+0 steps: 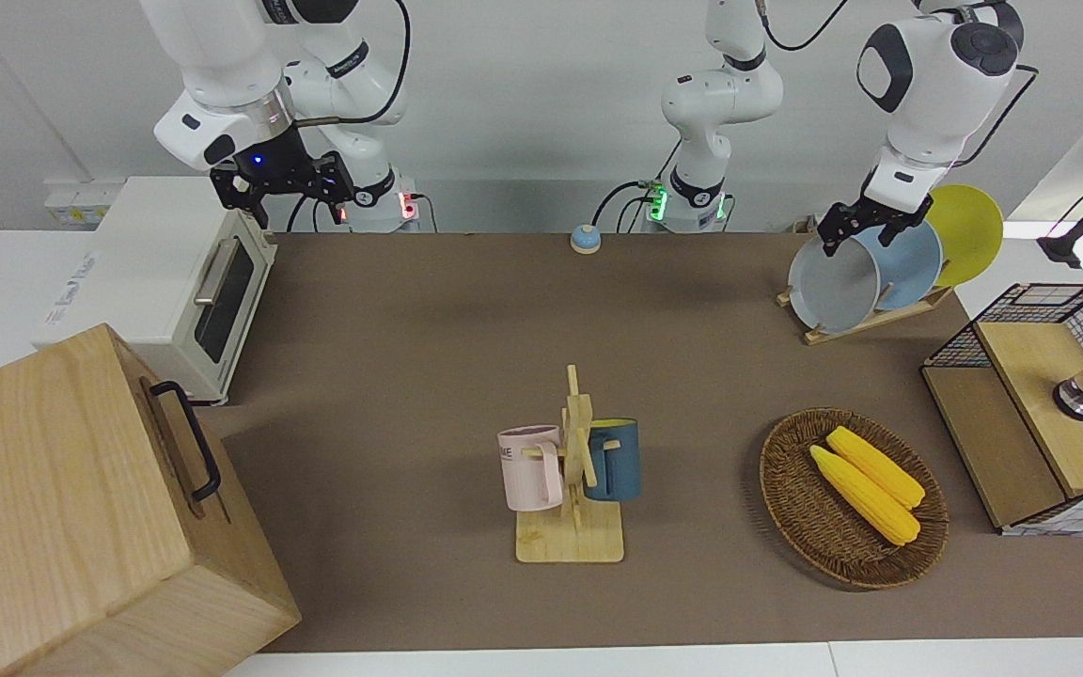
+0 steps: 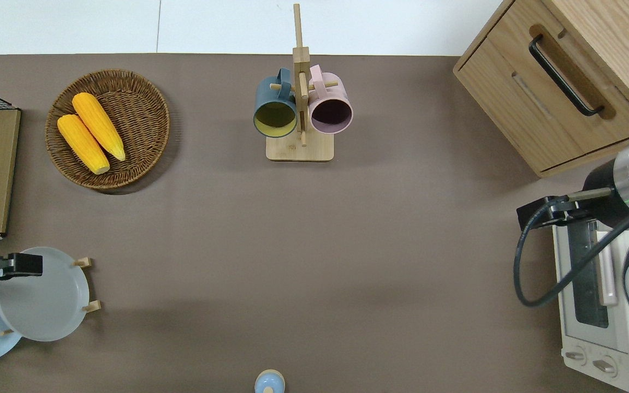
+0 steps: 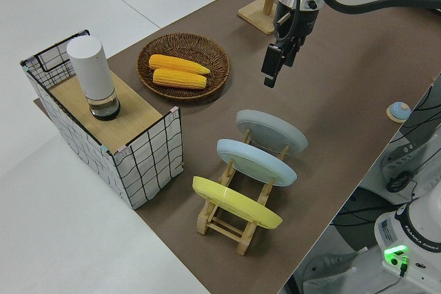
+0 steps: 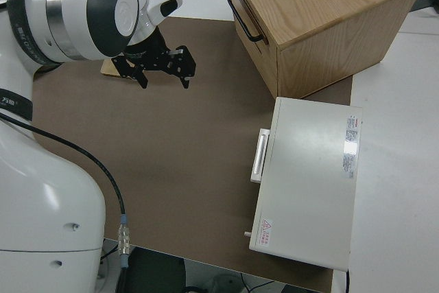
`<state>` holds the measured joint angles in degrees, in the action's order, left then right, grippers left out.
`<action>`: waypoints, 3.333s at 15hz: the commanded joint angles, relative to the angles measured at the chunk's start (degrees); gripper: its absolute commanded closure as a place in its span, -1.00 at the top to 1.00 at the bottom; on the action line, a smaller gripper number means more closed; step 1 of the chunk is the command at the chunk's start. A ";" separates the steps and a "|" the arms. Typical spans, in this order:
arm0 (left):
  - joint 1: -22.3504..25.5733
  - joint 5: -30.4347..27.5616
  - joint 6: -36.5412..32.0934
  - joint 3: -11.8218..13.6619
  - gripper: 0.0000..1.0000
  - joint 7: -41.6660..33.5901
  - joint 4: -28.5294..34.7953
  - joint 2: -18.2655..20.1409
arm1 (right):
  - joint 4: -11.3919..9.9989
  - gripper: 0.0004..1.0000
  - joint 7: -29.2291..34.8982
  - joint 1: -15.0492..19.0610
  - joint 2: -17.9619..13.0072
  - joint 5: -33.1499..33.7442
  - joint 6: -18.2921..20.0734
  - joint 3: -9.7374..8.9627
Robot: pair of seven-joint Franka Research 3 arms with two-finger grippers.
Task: Pick gray plate from low plate rack and place it on table with left arm
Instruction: 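Close the left gripper on the gray plate's rim in the rack, then lift the gray plate out of the rack with the left gripper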
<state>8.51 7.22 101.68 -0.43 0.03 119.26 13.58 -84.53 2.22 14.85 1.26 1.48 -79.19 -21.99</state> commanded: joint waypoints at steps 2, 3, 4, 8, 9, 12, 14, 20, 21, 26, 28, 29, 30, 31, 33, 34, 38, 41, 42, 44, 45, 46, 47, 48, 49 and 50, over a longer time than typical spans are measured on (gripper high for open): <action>2.65 4.20 4.75 -0.36 0.99 0.24 5.53 1.80 | 0.41 0.97 0.68 1.32 -0.12 0.37 0.62 -1.13; 3.26 4.47 5.28 -0.36 0.99 0.24 6.41 1.80 | 0.33 0.97 0.68 1.32 -0.12 0.37 0.62 -1.13; 3.79 4.65 5.63 -0.36 0.99 0.24 7.38 1.80 | 0.41 0.97 0.68 1.32 -0.12 0.37 0.62 -1.21; 5.11 6.23 7.39 -0.36 0.99 0.50 9.49 1.63 | 0.41 0.97 0.68 1.32 -0.12 0.37 0.62 -1.21; 5.81 6.23 8.35 -0.36 0.99 0.50 10.02 1.63 | 0.41 0.97 0.68 1.32 -0.12 0.37 0.62 -1.13; 6.87 6.32 11.43 -0.36 0.98 1.37 12.57 1.63 | 0.41 0.97 0.68 1.32 -0.12 0.37 0.62 -1.13; 6.87 6.32 12.05 -0.36 0.95 3.13 13.28 1.54 | 0.33 0.97 0.68 1.32 -0.20 0.37 0.62 -1.21; 6.43 6.76 11.79 -0.53 -0.73 4.01 13.19 1.19 | 0.41 0.97 0.68 1.32 -0.12 0.37 0.62 -1.12; 6.43 6.76 11.53 -0.71 -0.81 4.01 13.10 1.27 | 0.41 0.97 0.68 1.32 -0.12 0.37 0.62 -1.12; 6.43 6.76 10.65 -0.97 -1.00 3.75 12.23 1.36 | 0.41 0.97 0.68 1.32 -0.12 0.37 0.62 -1.21; 6.08 6.76 8.38 -1.06 -1.00 3.66 10.56 1.45 | 0.41 0.97 0.68 1.32 -0.12 0.37 0.71 -1.21; 5.99 6.76 6.62 -1.06 -1.00 3.40 9.16 1.45 | 0.41 0.97 0.68 1.32 -0.12 0.37 0.62 -1.21; 5.90 6.76 4.60 -1.06 -1.00 3.23 7.49 1.45 | 0.41 0.97 0.68 1.32 -0.12 0.37 0.62 -1.21; 5.82 6.76 2.23 -1.15 -1.00 3.14 5.56 1.45 | 0.41 0.97 0.68 1.32 -0.12 0.37 0.70 -1.21; 5.47 6.67 -2.25 -1.32 -1.00 3.05 1.61 1.45 | 0.33 0.97 0.68 1.32 -0.12 0.37 0.62 -1.21; 5.46 6.67 -4.36 -1.85 -1.00 2.96 -0.06 1.36 | 0.33 0.97 0.68 1.32 -0.12 0.37 0.62 -1.21; 5.38 5.71 -6.67 -3.08 -1.00 1.04 -2.10 1.28 | 0.41 0.97 0.68 1.32 -0.12 0.37 0.62 -1.21; 3.62 0.54 -6.23 -3.17 -1.00 -0.99 -1.58 0.84 | 0.33 0.97 0.68 1.32 -0.20 0.37 0.62 -1.21; 3.10 -1.66 -5.70 -3.17 -1.00 -1.00 -1.40 0.66 | 0.41 0.97 0.68 1.32 -0.20 0.37 0.62 -1.21; 0.64 -5.27 -4.91 -3.17 -1.00 -1.00 -0.96 0.22 | 0.41 0.97 0.68 1.32 -0.12 0.37 0.62 -1.21; -0.50 -7.55 -4.21 -3.17 -1.00 -1.00 -0.44 -0.56 | 0.41 0.97 0.68 1.32 -0.20 0.37 0.62 -1.21; -1.56 -9.57 -3.42 -3.17 -1.00 -1.00 0.18 -0.83 | 0.41 0.97 0.68 1.32 -0.12 0.37 0.62 -1.21; -2.78 -11.42 -2.89 -3.17 -1.00 -1.00 0.79 -1.01 | 0.33 0.97 0.68 1.32 -0.12 0.37 0.62 -1.21; -3.93 -13.52 -1.84 -3.17 -1.00 -1.00 1.58 -1.10 | 0.41 0.97 0.68 1.32 -0.12 0.37 0.62 -1.21; -5.07 -15.63 -0.70 -3.17 -1.00 -1.00 2.46 -1.10 | 0.41 0.97 0.68 1.32 -0.20 0.37 0.62 -1.21; -5.87 -17.39 0.27 -3.17 -0.99 -1.08 3.08 -1.18 | 0.41 0.97 0.68 1.32 -0.12 0.37 0.62 -1.13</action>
<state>5.63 -5.25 98.57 -4.35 -0.32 119.73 12.25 -84.53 2.22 14.85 1.26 1.48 -79.19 -21.99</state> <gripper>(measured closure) 0.863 0.013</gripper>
